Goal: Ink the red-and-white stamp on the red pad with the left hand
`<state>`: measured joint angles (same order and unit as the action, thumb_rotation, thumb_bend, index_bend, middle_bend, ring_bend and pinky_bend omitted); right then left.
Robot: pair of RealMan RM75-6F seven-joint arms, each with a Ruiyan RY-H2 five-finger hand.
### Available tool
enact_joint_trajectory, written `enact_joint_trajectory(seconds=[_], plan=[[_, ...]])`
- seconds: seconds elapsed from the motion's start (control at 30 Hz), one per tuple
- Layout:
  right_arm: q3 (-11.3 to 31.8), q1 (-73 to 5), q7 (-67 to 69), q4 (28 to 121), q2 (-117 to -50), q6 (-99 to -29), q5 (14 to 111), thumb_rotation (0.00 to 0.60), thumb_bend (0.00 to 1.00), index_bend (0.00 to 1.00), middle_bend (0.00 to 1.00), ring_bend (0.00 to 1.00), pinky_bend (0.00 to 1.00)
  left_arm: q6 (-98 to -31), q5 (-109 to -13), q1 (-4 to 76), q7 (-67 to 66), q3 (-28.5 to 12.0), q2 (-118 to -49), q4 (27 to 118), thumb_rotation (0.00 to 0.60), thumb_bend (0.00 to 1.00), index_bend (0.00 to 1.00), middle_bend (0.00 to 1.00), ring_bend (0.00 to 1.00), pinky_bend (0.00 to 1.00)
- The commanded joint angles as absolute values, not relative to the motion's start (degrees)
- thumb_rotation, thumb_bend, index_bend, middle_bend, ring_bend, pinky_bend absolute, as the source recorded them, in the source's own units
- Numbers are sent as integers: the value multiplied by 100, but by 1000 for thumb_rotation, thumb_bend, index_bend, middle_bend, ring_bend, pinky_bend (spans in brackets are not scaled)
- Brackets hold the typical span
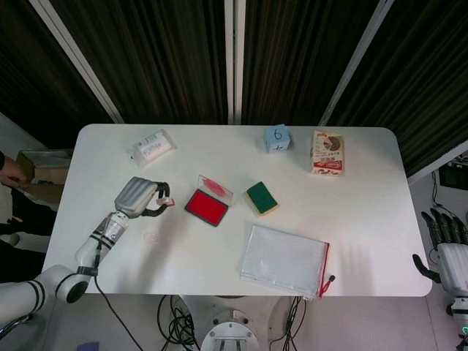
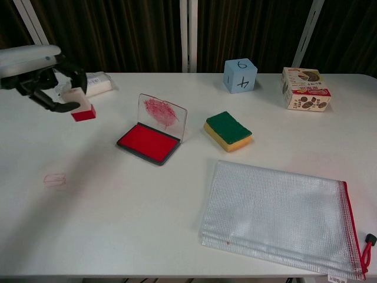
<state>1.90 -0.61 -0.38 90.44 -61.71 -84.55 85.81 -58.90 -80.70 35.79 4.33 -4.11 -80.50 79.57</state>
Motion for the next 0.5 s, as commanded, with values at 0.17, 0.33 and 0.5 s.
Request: enact_joint_trajectory(seconds=[0.17, 0.33, 0.5], plan=[[159, -54, -138, 9093, -6195, -8486, 8631, 600, 223, 0, 0, 0, 0, -7083, -8663, 2465, 1451, 340, -8176, 7121, 600, 408, 637, 673, 996, 1000], [139, -57, -254, 9173, -6210, -8485, 8654, 600, 224, 0, 0, 0, 0, -7410, -8963, 2257, 1889, 466, -8621, 6401, 600, 406, 637, 672, 996, 1000], [119, -36, -317, 9219, -6204, -8509, 8660, 600, 224, 0, 0, 0, 0, -7404, -9109, 2202, 2221, 551, -8947, 5903, 600, 405, 637, 672, 996, 1000]])
